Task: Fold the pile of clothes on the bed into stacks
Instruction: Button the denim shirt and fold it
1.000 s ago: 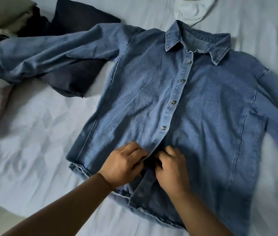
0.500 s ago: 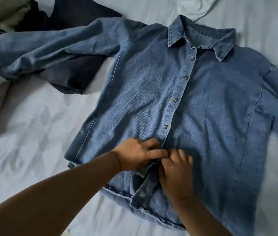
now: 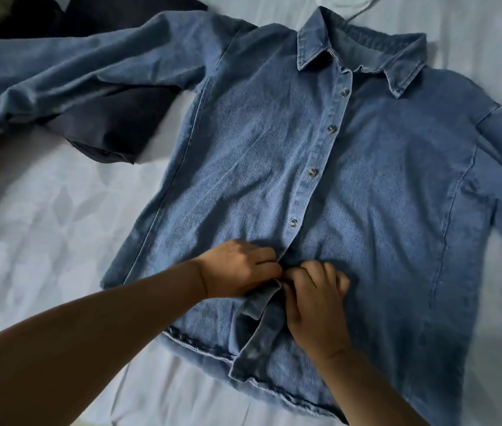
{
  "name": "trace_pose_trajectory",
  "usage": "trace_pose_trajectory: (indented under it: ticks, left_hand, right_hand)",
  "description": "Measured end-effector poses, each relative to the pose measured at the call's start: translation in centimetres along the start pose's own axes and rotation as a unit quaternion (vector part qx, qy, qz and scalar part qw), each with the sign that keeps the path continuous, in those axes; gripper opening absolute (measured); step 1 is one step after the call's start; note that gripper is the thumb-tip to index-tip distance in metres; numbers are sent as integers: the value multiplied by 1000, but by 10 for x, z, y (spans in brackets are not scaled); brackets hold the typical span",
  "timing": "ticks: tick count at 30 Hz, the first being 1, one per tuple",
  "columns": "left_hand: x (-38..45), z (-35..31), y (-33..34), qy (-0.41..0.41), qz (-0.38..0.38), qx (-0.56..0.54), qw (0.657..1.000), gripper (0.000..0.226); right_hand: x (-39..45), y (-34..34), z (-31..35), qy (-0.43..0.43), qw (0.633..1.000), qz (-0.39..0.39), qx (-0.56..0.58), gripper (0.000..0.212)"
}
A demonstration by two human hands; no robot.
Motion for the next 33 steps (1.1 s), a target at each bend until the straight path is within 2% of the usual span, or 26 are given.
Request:
trace_pose_trajectory:
  ticks: [3,10,13,16,19,23,27,33]
  left_hand:
    - [-2,1,-1,-19,-15,-17,1000,21]
    - [-1,1,0,-38,-3,-55,998,29]
    - [-1,5,0,-55,-5,-79,995,24]
    - [-1,12,0,-115,-10,-146,983,11]
    - [-5,25,-2,-226,-27,-222,948,17]
    - [-7,14,1,-200,-45,-195,959,3]
    - [-6,15,1,-192,-57,-152,968,17]
    - [-5,12,0,-191,-94,-184,960,15]
  right_hand:
    - [-1,-2,-1,14,1000,-6,19,21]
    - [-4,0,-3,39,998,-23,41,24]
    - [-4,0,-3,52,996,-33,64,24]
    - [-6,0,-7,74,989,-56,117,22]
    - [-8,1,-11,92,980,-65,162,21]
    - [-9,2,-14,114,976,-74,168,20]
    - [-9,1,-13,123,975,-83,165,19]
    - [-6,-4,-17,126,964,-107,208,23]
Point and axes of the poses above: each hand's wrist, its own x-axis towards the middle knuckle, its own y-axis out of the palm, z = x × y, the point moved 8 cm from there along x, towards the middle knuckle, and after that the axes turned 15 degrees about -y, right-handed, at the moved point
